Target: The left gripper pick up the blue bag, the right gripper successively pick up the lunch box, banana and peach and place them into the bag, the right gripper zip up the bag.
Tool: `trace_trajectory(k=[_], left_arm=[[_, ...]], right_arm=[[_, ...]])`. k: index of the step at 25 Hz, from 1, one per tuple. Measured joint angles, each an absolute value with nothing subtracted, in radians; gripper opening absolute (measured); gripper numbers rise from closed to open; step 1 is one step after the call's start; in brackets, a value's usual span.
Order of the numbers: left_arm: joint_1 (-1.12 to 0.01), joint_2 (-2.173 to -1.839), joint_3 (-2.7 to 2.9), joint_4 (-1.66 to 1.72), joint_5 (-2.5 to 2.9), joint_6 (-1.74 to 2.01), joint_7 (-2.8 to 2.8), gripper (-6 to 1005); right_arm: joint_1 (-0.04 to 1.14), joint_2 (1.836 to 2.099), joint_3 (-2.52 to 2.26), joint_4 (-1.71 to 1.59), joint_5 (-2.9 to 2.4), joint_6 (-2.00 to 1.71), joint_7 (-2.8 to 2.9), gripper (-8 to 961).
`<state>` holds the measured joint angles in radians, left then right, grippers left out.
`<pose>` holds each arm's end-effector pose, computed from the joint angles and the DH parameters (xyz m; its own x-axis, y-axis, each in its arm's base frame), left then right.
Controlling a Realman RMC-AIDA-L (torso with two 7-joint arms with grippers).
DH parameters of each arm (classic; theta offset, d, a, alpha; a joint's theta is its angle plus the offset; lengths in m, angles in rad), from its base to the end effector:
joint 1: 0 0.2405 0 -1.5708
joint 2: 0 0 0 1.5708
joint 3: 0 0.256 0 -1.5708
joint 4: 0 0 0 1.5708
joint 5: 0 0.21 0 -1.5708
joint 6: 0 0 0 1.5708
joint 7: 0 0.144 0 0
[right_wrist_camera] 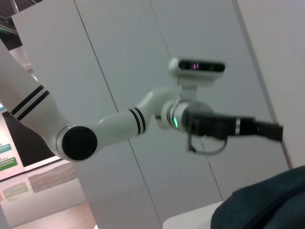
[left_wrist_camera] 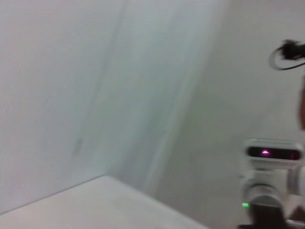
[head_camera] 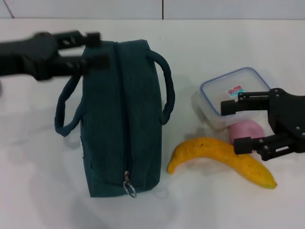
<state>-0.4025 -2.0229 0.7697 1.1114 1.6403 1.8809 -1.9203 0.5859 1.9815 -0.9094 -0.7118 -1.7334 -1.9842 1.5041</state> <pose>-0.2055 0.3036 0.1006 0.6540 0.3868 0.6501 0.4597 -0.8857 0.0645 0.1966 0.3052 0.0394 0.7746 -0.2570 -0.5779 -0.1448 -0.9615 0.2335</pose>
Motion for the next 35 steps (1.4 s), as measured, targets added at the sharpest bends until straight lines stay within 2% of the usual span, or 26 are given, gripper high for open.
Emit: trace_trajectory(k=[7,12,16,21,35], left_arm=[[-0.405,-1.993,0.688,1.320,1.816,1.877,-2.272,841],[-0.388,-2.019,0.727,1.499,2.003,1.884,-2.500,839],[-0.397,-2.023,0.789,1.526,2.031,1.884,-2.591,835],[-0.446,-2.019,0.865,1.498,2.075,1.884,-2.645,835],[-0.619,-2.035,0.889,1.376,2.281,1.877,-2.662,829]], right_arm=[[0.554,1.968,-0.899,-0.712,-1.726,-1.963,1.485,842],[0.529,1.956,-0.858,-0.712,-1.731,-1.959,1.484,843],[0.522,1.953,-0.856,-0.712,-1.729,-1.952,1.480,843],[0.508,1.956,-0.856,-0.706,-1.728,-1.952,1.461,842],[0.459,1.962,-0.856,-0.698,-1.734,-1.950,1.432,839]])
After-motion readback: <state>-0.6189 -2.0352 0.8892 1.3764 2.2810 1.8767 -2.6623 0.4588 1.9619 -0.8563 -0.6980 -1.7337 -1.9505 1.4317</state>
